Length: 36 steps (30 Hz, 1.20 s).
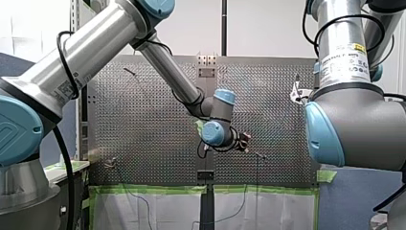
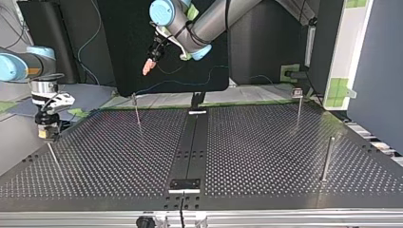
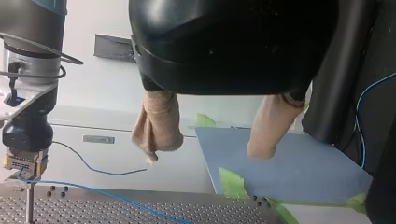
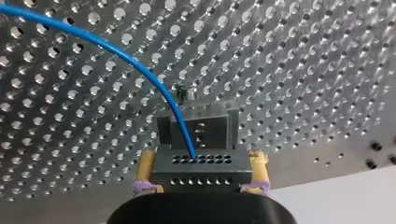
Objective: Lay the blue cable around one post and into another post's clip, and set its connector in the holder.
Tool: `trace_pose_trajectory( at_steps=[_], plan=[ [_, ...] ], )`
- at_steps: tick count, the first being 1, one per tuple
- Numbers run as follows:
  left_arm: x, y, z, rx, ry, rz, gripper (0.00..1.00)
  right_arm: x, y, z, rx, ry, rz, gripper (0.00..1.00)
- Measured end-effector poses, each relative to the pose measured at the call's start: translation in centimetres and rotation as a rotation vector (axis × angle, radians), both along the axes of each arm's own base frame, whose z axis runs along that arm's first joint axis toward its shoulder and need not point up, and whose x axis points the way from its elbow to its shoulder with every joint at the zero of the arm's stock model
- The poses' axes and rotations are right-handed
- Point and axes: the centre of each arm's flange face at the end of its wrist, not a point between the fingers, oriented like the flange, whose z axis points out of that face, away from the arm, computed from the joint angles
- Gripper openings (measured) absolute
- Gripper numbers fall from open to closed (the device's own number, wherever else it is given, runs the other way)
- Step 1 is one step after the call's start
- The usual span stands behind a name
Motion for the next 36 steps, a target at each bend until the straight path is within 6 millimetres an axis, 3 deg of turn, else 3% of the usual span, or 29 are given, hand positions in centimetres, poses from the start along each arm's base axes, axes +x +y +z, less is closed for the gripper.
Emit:
trace_pose_trajectory(
  at_steps=[11, 24, 36],
  plan=[
    [-0.02, 0.01, -0.03, -0.004, 0.005, 0.001, 0.99, -0.71, -0.45, 0.36, -0.036, 0.015, 0.046, 0.0],
    [-0.02, 0.01, -0.06, -0.009, 0.009, 0.003, 0.99, 0.08, -0.23, 0.34, -0.014, -0.063, 0.16, 0.0],
    [-0.01, 0.01, -0.05, -0.013, 0.01, 0.005, 0.99, -0.45, -0.24, 0.51, 0.028, -0.023, 0.104, 0.0]
  ],
)
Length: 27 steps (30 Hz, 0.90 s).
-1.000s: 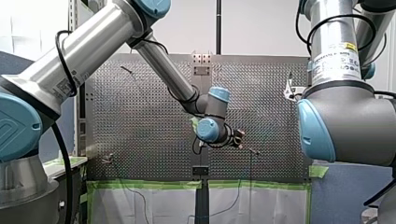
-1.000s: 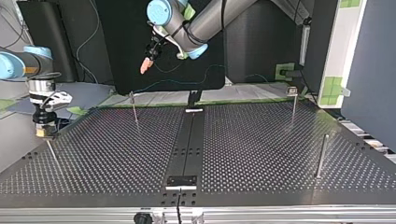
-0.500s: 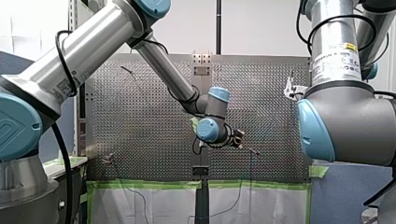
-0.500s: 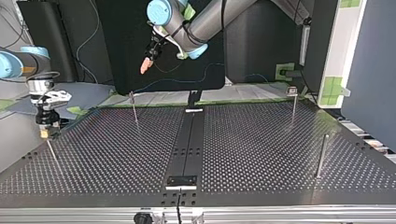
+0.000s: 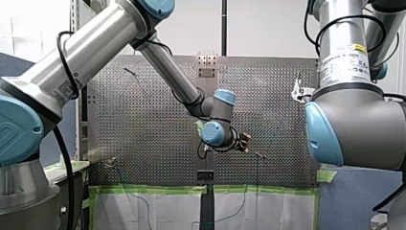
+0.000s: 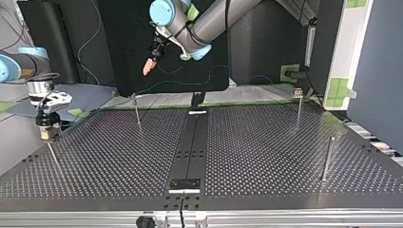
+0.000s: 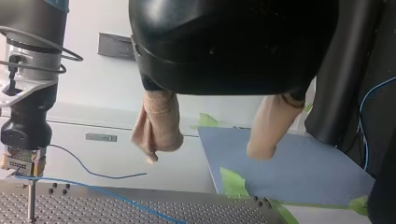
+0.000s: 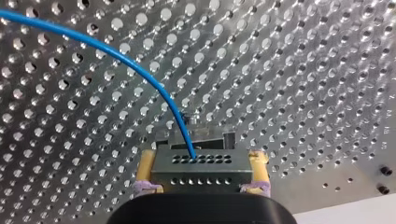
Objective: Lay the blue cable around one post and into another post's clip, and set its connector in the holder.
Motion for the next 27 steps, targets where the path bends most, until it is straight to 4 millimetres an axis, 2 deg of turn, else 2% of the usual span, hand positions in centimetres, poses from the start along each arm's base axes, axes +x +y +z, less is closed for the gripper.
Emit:
trace_pose_trajectory(
  at_steps=[15, 27],
  plan=[
    [0.02, -0.01, 0.01, -0.007, 0.002, 0.002, 0.99, -0.29, -0.42, 0.84, 0.008, 0.008, -0.009, 0.0],
    [0.03, -0.1, 0.04, -0.018, 0.005, 0.0, 0.99, -0.03, -0.31, 0.72, 0.02, 0.008, -0.005, 0.0]
  ],
)
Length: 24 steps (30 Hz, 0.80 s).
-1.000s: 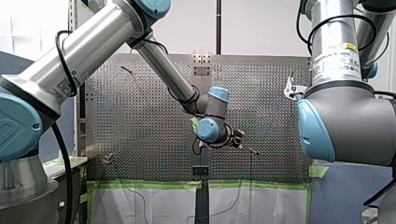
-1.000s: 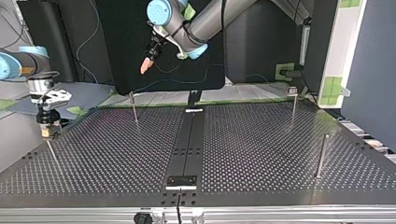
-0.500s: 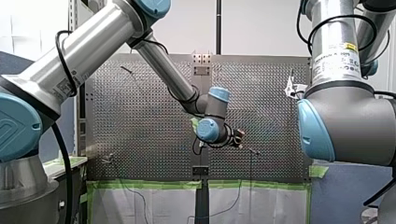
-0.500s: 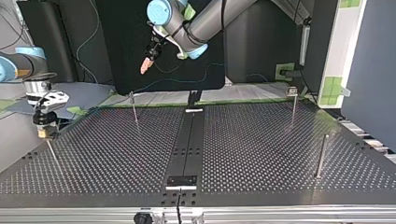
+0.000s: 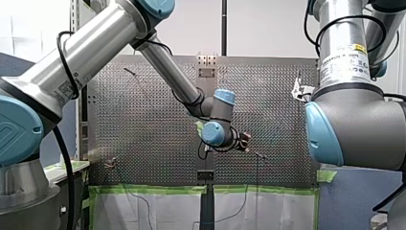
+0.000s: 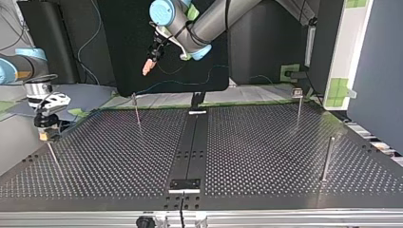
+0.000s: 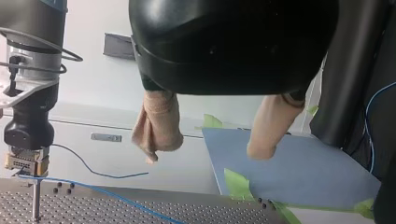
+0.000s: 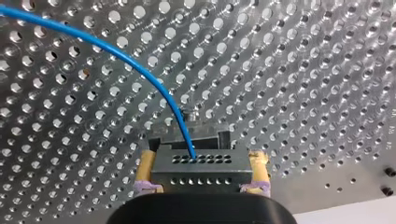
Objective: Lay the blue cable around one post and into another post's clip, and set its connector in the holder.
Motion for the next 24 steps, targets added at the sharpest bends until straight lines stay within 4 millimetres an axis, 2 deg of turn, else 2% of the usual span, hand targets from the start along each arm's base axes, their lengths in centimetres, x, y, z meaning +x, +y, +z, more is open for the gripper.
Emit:
trace_pose_trajectory(
  at_steps=[24],
  plan=[
    [-0.4, -0.2, 0.0, -0.002, 0.002, -0.004, 0.99, -0.09, -0.17, 0.1, 0.005, 0.012, -0.011, 0.0]
  ],
)
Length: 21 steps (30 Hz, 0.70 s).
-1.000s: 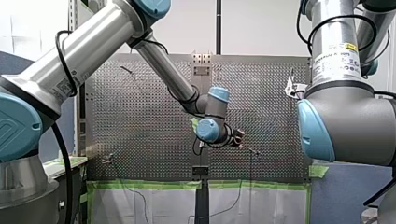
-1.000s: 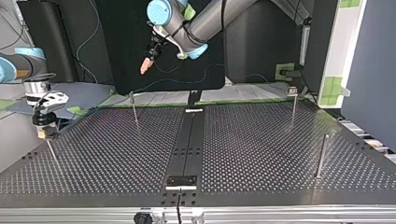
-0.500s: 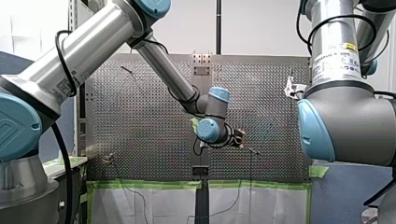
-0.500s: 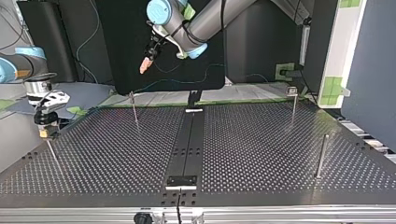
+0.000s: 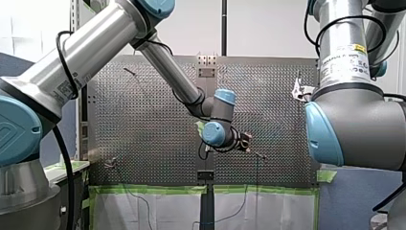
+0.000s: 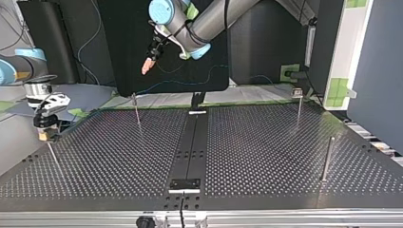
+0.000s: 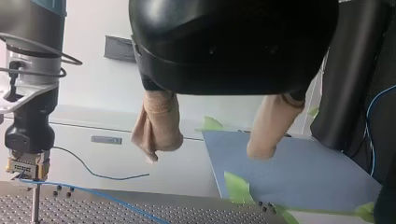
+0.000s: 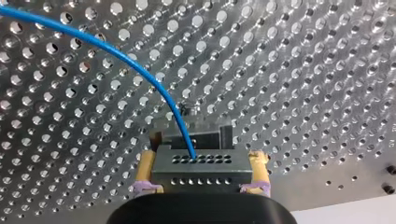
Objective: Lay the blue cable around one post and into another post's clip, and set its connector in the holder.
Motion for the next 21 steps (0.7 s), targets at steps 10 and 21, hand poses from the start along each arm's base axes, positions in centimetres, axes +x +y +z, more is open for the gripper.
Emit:
trace_pose_trajectory(
  at_steps=[10, 21],
  plan=[
    [-0.03, -0.02, 0.01, -0.002, 0.001, -0.001, 0.99, 0.35, -0.02, -0.07, 0.0, 0.0, 0.005, 0.0],
    [-0.07, -0.05, 0.01, -0.003, 0.002, -0.003, 0.99, 0.38, -0.2, -0.67, 0.007, 0.0, 0.006, 0.0]
  ],
)
